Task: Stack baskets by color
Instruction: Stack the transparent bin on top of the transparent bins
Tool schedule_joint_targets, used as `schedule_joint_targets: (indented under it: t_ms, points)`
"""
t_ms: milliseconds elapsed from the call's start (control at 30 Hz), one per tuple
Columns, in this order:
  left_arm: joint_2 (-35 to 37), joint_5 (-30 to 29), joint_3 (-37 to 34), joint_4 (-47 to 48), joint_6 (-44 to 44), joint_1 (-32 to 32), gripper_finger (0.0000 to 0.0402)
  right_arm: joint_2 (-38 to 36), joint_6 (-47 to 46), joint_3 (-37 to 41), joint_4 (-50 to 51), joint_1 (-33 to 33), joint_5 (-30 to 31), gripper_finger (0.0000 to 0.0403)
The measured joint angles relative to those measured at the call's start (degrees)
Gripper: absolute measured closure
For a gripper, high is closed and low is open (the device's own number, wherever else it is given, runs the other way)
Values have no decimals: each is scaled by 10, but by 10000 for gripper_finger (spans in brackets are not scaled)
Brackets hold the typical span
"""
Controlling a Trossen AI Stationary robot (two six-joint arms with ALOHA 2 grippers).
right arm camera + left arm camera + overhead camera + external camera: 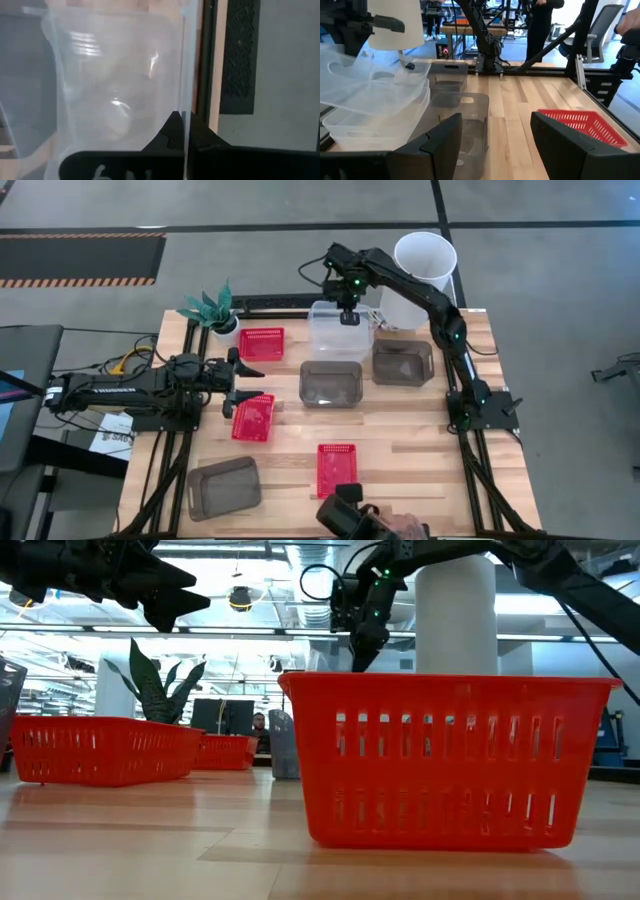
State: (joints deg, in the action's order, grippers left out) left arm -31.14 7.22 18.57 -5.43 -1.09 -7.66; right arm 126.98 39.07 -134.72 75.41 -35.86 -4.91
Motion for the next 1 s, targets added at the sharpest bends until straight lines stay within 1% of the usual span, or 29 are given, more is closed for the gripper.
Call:
schedule_joint_targets:
  t_ms: [267,500,800,1000]
  points:
    - [0,3,0,4,-1,0,178,-1,0,0,10,-18,0,403]
    - [0,3,0,6,-2,0,178,0,1,11,11,-16,-13,403]
    - [0,5,0,14,-13,0,178,47,0,11,26,-10,-9,403]
    - [0,5,0,18,-12,0,178,55,0,11,27,-5,-7,395]
